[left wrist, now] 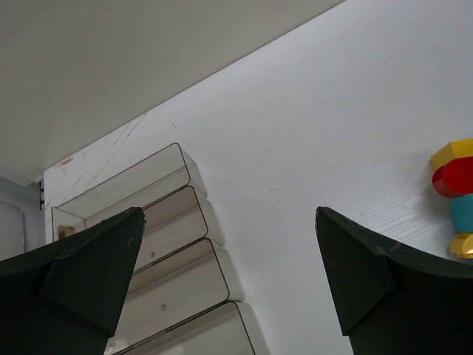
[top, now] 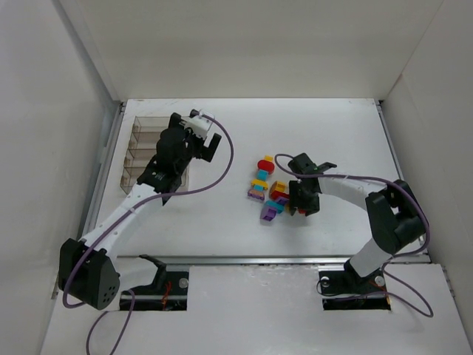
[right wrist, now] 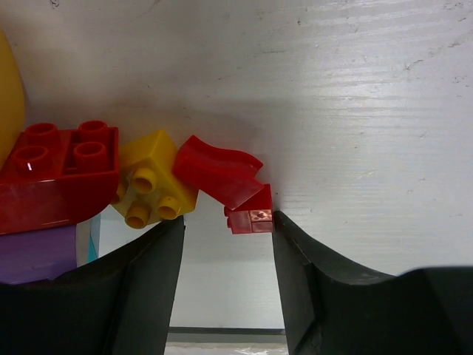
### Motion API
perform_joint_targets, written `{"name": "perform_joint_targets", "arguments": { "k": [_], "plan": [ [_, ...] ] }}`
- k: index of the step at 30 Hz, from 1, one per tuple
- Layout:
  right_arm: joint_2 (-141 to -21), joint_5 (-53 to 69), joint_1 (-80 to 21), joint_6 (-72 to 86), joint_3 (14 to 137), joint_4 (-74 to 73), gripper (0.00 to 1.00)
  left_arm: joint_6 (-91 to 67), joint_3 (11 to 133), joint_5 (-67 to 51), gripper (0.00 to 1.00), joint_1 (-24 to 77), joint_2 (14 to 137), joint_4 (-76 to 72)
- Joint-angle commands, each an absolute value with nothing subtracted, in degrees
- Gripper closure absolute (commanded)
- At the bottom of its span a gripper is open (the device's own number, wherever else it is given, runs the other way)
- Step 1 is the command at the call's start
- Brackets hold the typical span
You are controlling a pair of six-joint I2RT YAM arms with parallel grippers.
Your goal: Sort the legos into containers by color
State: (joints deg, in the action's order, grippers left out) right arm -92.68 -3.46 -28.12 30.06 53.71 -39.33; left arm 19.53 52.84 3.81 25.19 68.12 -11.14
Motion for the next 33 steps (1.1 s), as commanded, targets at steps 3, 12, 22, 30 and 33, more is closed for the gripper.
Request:
{"name": "perform_joint_targets", "arguments": {
  "k": [3,12,22,30,33],
  "plan": [
    [-94.9,-7.0,-28.0,31.6,53.7,-36.1,0.44,19.2,51.9,4.8,0.0,25.4,65.9,-14.2],
    [-98.0,-10.0,-28.0,29.6,57.2,-37.2,0.52,19.7,51.9,4.8,0.0,25.4,65.4,-14.2],
    [-94.0,-10.2,-28.0,29.6,56.0,-39.9,1.0,19.7,51.9,5.4,0.0,25.4,64.9,-13.6],
    [-88.3,-17.3,-36.4,23.2,74.5,-56.8,1.0,21.6,53.3,18.1,0.0,25.4,64.9,-9.7],
    [-88.9,-15.2,-36.4,19.2,87.0,-56.1,1.0,19.0,54.4,20.3,0.0,21.7,63.8,-7.3]
  ]
}}
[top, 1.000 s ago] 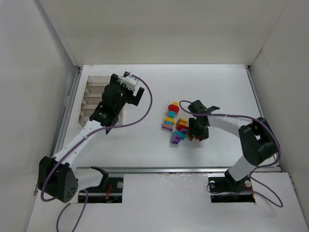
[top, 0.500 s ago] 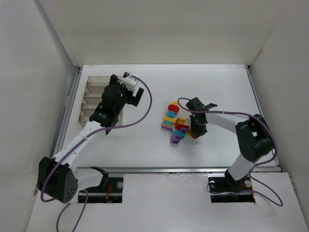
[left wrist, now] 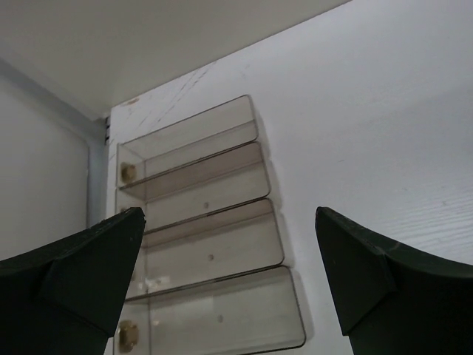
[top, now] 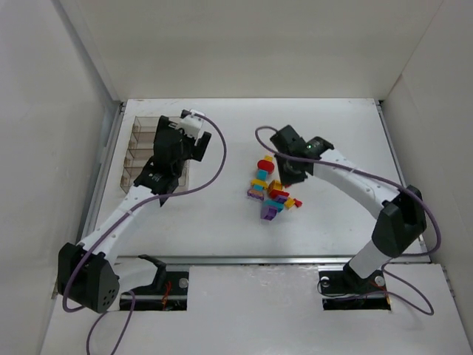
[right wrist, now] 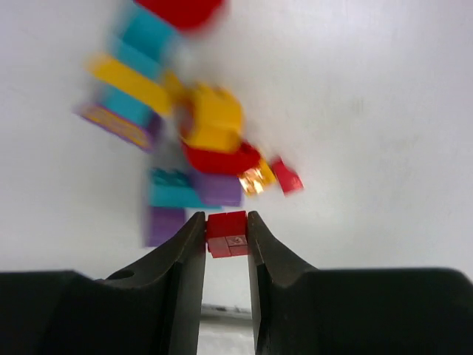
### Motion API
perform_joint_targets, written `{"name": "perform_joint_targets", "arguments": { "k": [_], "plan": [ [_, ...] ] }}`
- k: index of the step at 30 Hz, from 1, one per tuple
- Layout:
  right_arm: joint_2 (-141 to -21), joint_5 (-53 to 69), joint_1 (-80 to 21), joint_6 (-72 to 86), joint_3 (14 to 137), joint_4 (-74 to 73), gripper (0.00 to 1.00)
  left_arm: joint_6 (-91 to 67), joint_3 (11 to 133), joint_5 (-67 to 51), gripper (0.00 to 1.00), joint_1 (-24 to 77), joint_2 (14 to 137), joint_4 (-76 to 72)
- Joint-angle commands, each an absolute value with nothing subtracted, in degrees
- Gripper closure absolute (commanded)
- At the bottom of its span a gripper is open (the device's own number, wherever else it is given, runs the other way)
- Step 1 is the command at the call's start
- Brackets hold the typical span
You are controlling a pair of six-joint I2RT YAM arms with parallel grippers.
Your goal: Sort the legos into containers by color
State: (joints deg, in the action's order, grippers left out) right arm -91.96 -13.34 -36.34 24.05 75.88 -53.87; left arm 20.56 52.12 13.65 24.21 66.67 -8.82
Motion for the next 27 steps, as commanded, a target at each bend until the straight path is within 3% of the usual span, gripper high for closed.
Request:
{"name": "perform_joint_targets", "arguments": {
  "k": [1,6,13,18,27],
  "plan": [
    [-91.3,-14.4,-36.4,16.6,90.8,-54.1,1.0,18.3,54.4,22.3,0.0,20.6,63.3,-6.7],
    [-106.1,0.5,-36.4,12.0,115.7,-44.1,1.0,15.0,55.8,27.1,0.0,14.1,57.2,-4.3],
    [-131.5,18.9,-43.2,16.3,138.0,-26.6,1.0,15.6,48.5,43.5,0.0,13.5,47.8,-12.2],
    [-138.7,23.6,-47.1,23.2,138.0,-11.2,1.0,14.9,44.2,48.5,0.0,13.5,46.4,-14.1],
    [-144.1,18.1,-51.9,23.2,139.4,-11.9,1.0,12.3,42.5,49.1,0.0,13.0,46.4,-14.1]
  ]
}}
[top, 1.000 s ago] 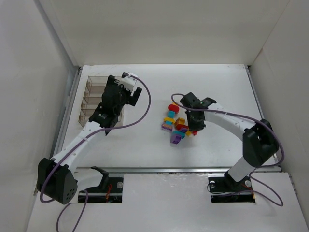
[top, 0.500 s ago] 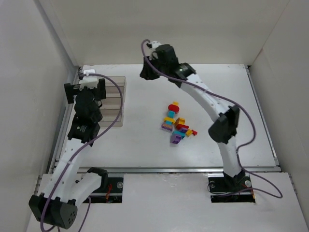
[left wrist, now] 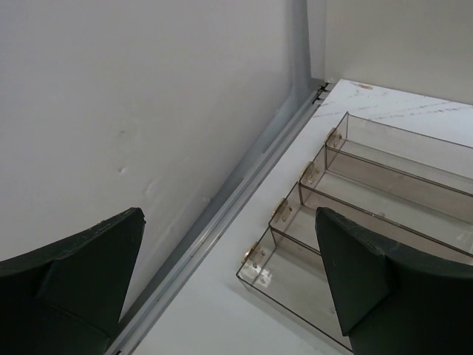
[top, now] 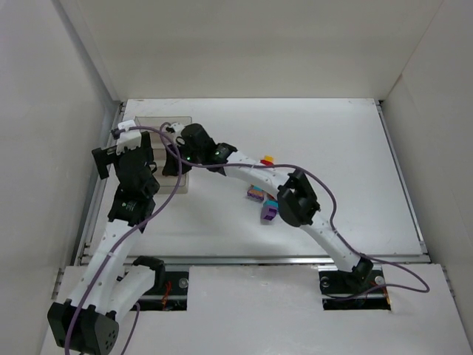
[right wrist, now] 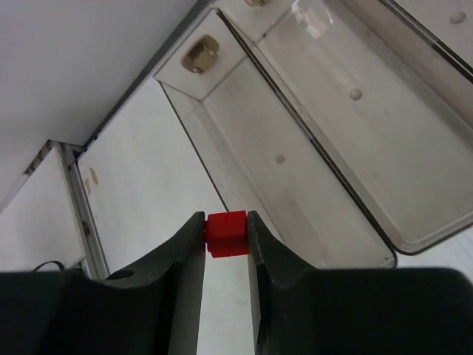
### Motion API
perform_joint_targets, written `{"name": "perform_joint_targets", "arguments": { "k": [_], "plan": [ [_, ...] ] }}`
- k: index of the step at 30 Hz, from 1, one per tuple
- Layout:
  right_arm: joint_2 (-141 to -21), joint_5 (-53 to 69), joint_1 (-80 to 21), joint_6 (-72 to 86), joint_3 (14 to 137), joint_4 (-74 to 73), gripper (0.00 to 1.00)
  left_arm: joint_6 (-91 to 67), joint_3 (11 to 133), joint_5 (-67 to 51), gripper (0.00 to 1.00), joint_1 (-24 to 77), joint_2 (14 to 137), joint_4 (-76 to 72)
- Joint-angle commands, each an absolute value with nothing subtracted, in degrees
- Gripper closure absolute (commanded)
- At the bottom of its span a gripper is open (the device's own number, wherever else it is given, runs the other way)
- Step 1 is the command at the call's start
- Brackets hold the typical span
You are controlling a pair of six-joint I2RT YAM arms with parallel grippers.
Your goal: Sort the legos into containers by color
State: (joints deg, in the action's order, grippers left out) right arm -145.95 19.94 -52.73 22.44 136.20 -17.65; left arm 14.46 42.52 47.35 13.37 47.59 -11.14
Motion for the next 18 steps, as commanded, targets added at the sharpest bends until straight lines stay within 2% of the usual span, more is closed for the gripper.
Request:
{"name": "perform_joint_targets", "arguments": {
  "k": [1,2,6,7,9,10,12,14,18],
  "plan": [
    [-144.7,17.1,-51.9,23.2,139.4,-12.5,1.0,12.3,42.5,48.4,0.0,13.0,46.4,-13.5],
    [-144.8,16.0,-51.9,23.2,139.4,-13.1,1.0,11.8,42.5,47.6,0.0,13.0,46.9,-13.4],
    [-146.1,15.4,-51.9,23.2,140.2,-14.8,0.86,11.8,43.1,46.2,0.0,13.0,47.5,-12.9],
    [-146.1,15.9,-52.4,22.6,140.2,-15.5,0.77,11.8,43.1,46.2,0.0,13.0,47.5,-12.9],
    [-146.1,15.9,-52.4,21.9,140.2,-15.5,0.64,12.5,43.1,46.2,0.0,12.5,47.5,-13.4],
    [-146.1,16.4,-52.9,21.2,140.2,-15.5,0.5,12.5,43.1,46.2,0.0,12.5,47.5,-13.4],
    [-146.1,17.7,-52.9,20.7,140.2,-15.5,0.41,12.5,43.1,45.6,0.0,12.5,47.5,-13.4],
    [-146.1,19.0,-52.9,20.0,140.2,-15.5,0.35,12.5,43.1,45.6,0.0,12.5,47.5,-13.4],
    [-145.0,19.0,-53.4,18.5,139.6,-16.0,0.33,11.9,43.1,44.4,0.0,12.5,47.5,-11.8]
  ]
}}
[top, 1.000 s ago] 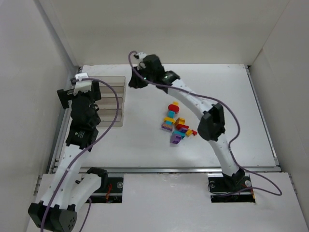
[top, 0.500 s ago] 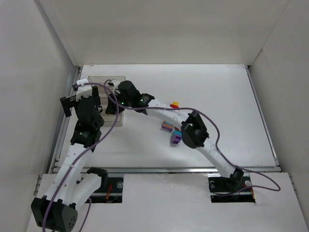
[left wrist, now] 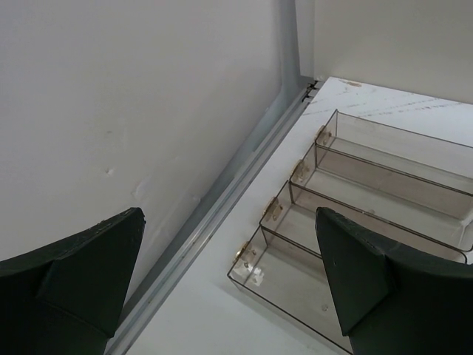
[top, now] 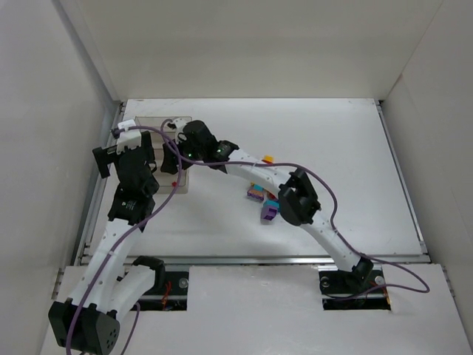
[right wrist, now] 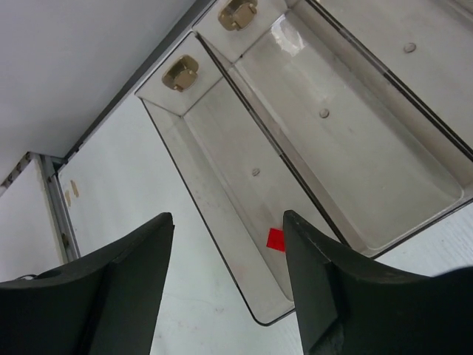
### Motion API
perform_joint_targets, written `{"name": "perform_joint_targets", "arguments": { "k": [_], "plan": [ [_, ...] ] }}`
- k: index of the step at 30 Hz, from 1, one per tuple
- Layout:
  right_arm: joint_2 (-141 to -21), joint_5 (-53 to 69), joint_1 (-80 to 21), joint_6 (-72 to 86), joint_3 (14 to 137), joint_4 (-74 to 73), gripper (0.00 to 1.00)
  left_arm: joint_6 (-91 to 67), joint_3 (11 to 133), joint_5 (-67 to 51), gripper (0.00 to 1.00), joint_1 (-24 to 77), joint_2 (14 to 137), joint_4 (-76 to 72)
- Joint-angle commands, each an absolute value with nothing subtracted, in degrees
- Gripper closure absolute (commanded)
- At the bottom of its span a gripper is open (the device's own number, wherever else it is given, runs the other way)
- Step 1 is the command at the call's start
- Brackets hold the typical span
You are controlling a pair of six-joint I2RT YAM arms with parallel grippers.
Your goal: Sort the legos into containers by color
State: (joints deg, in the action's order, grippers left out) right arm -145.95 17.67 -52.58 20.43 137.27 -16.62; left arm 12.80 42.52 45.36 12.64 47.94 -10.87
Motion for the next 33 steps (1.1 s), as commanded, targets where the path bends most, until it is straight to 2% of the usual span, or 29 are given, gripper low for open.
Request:
{"name": "perform_joint_targets", "arguments": {
  "k": [1,5,10,11,13,14,15,17,19,20,22,24,27,33],
  "plan": [
    [-144.4,19.0,-53.4,17.9,139.0,-16.0,0.33,11.9,43.1,44.4,0.0,12.5,47.5,-11.8],
    [-140.8,19.6,-53.4,17.9,138.5,-17.1,0.29,11.9,45.0,39.7,0.0,12.5,47.0,-9.7],
    [-128.2,15.5,-45.6,18.5,133.8,-22.0,0.27,12.4,48.2,31.0,0.0,12.5,47.5,-5.6],
    [-124.9,13.7,-44.1,18.5,129.0,-23.0,0.27,12.4,48.3,29.2,0.0,12.5,47.5,-4.5],
    [-110.7,7.2,-40.5,16.5,119.8,-28.8,0.24,12.9,49.7,23.1,0.0,12.5,48.2,-3.7],
    [-110.7,5.5,-39.6,16.5,116.6,-28.8,0.2,12.9,49.7,21.1,0.0,12.5,48.8,-3.7],
    [-104.3,4.3,-38.5,13.3,113.7,-30.7,0.17,12.9,50.2,19.3,0.0,12.5,48.8,-3.7],
    [-99.8,5.0,-34.4,10.3,106.9,-39.8,0.15,12.9,50.7,14.7,0.03,12.5,50.7,-3.7],
    [-94.9,5.0,-31.5,7.7,102.8,-50.6,0.21,12.9,50.7,12.8,0.04,12.5,51.9,-5.2],
    [-90.8,3.9,-29.1,6.0,96.7,-54.0,0.3,12.9,50.7,12.8,0.04,12.5,53.1,-6.5],
    [-86.5,1.5,-27.6,6.0,89.7,-54.7,0.39,12.9,51.2,12.2,0.04,12.5,54.2,-7.0],
    [-83.9,-2.0,-26.8,6.8,82.6,-55.5,0.41,13.4,52.5,11.5,0.04,12.5,56.0,-7.8],
    [-83.9,-5.0,-26.8,9.8,78.2,-55.5,0.41,13.4,53.1,10.3,0.04,12.5,57.4,-9.0],
    [-87.6,-6.4,-25.7,11.4,68.6,-50.3,0.54,14.0,54.1,9.8,0.04,12.5,57.9,-9.8]
  ]
}}
